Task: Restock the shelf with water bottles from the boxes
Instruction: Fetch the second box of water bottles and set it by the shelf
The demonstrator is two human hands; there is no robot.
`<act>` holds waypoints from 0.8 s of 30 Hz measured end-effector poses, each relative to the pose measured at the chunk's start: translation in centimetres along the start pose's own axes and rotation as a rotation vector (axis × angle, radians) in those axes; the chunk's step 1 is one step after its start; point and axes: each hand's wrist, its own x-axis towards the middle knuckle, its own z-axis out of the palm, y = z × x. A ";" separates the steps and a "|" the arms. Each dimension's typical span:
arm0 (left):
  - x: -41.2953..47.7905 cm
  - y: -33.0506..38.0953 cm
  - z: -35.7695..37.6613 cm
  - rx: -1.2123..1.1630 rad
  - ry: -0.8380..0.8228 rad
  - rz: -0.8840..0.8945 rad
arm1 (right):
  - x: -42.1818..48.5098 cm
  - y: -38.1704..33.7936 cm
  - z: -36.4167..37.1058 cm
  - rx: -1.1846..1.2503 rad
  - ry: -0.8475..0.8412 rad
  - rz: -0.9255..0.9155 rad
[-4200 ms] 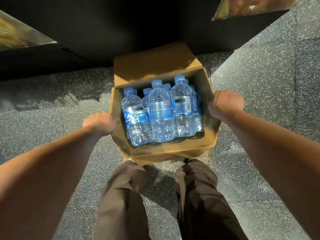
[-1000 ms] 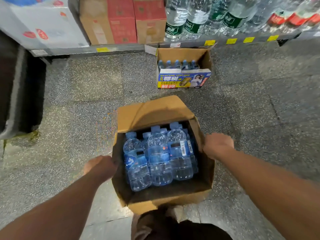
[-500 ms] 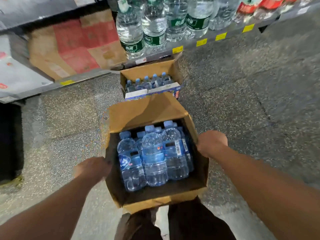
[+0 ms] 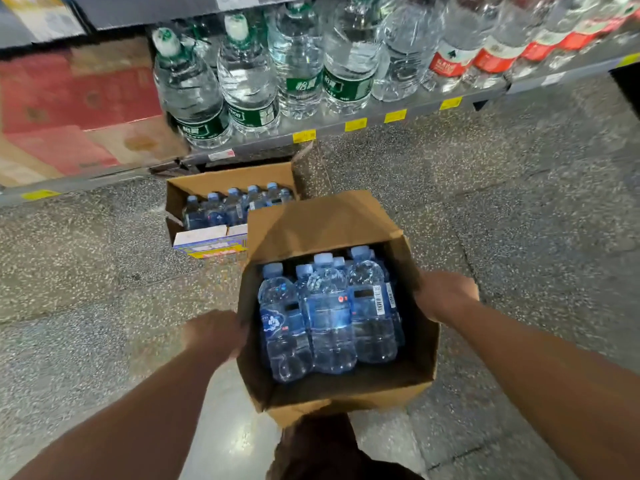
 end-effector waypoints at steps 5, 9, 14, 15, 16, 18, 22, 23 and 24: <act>4.4 4.9 -4.7 -0.018 -0.017 0.032 | 5.3 3.7 -3.1 0.016 -0.032 0.047; 7.0 9.1 -8.6 0.021 -0.001 0.036 | 10.1 6.6 -4.6 0.025 -0.057 0.069; 10.1 14.9 -12.4 -0.013 -0.019 -0.037 | 17.6 10.2 -6.0 0.072 -0.081 0.058; 10.8 16.0 -13.0 -0.014 -0.016 -0.052 | 19.1 10.8 -6.5 0.089 -0.084 0.057; 11.6 17.0 -13.4 -0.019 -0.017 -0.064 | 20.7 11.3 -6.9 0.094 -0.086 0.052; 13.6 18.7 -14.0 -0.037 -0.029 -0.071 | 23.8 12.1 -7.2 0.074 -0.105 0.037; 17.8 21.5 -14.9 -0.047 -0.034 -0.048 | 29.0 12.9 -8.1 0.046 -0.107 0.070; 18.9 22.1 -15.1 -0.060 -0.019 -0.050 | 30.1 12.9 -8.0 0.048 -0.100 0.071; 20.2 22.6 -15.4 -0.076 -0.010 -0.053 | 31.1 12.9 -8.1 0.050 -0.099 0.077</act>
